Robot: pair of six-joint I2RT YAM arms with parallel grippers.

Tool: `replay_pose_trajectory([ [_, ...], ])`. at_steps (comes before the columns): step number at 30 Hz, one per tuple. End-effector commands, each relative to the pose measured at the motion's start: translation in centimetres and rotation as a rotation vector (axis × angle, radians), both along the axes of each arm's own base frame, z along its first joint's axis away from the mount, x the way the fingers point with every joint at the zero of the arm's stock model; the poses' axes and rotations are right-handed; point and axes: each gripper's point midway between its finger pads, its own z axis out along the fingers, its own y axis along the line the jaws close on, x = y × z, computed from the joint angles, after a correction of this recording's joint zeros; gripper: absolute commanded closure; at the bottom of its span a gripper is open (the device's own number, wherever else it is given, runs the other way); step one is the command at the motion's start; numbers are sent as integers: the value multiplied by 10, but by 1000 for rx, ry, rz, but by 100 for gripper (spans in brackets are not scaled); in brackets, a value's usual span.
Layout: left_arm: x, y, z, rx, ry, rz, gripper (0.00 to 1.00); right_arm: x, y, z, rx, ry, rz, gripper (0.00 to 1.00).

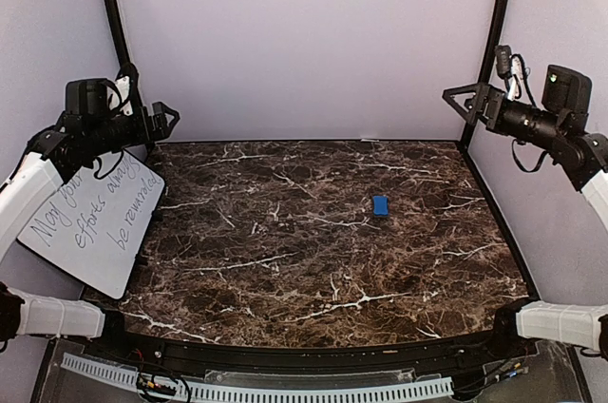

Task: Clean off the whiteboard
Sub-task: Move the whiteboard to the center of the board.

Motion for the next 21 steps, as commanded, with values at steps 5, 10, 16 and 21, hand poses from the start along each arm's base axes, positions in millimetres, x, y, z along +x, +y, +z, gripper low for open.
replay_pose_trajectory([
  [5, 7, 1, 10, -16, -7, 11, 1, 0, -10, 11, -21, -101, -51, 1],
  [10, 10, 9, 2, -13, 22, 66, 1, 11, -15, -2, -35, -65, -95, 1],
  [16, 8, 32, -40, -46, 155, 238, 1, 22, -16, -30, -48, 3, -115, 1],
  [21, -2, 40, -85, -83, 261, 315, 1, 30, -9, -48, -36, 60, -88, 1],
])
